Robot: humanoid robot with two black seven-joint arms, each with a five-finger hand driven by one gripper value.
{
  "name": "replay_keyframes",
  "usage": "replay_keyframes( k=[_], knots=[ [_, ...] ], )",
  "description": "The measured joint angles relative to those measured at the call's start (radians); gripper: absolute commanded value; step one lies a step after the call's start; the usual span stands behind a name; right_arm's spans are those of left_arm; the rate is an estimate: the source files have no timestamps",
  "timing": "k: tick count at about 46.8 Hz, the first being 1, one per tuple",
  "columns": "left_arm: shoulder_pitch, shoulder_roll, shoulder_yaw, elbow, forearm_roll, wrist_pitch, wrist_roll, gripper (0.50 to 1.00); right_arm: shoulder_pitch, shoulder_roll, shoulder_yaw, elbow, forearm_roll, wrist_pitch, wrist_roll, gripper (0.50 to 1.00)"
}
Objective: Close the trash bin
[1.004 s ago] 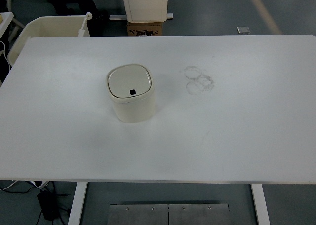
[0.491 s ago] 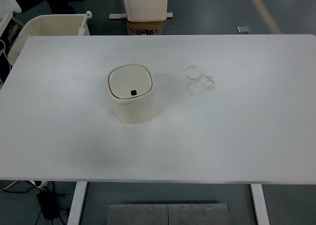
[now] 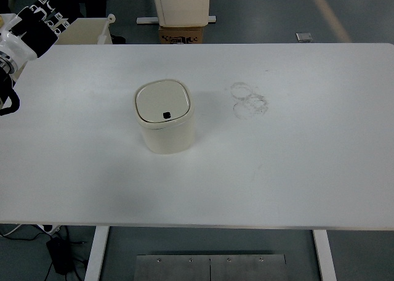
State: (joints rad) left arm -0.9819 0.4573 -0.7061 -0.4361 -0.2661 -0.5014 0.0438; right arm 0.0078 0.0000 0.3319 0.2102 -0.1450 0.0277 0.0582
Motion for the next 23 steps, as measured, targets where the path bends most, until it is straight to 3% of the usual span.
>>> replay_keyframes(
  k=[4, 10, 23],
  knots=[
    [0.019, -0.032, -0.023, 0.043, -0.002, -0.005, -0.01, 1.0, 0.002, 0.0, 0.002, 0.0, -0.002, 0.0, 0.001, 0.993],
    [0.033, -0.096, -0.055, 0.132, -0.001, -0.006, -0.065, 1.0, 0.005, 0.0, 0.002, 0.001, -0.002, 0.006, 0.001, 0.993],
    [0.044, -0.135, -0.057, 0.144, 0.0, -0.017, -0.076, 1.0, 0.006, 0.0, 0.003, 0.002, -0.002, 0.009, 0.0, 0.993]
  ],
)
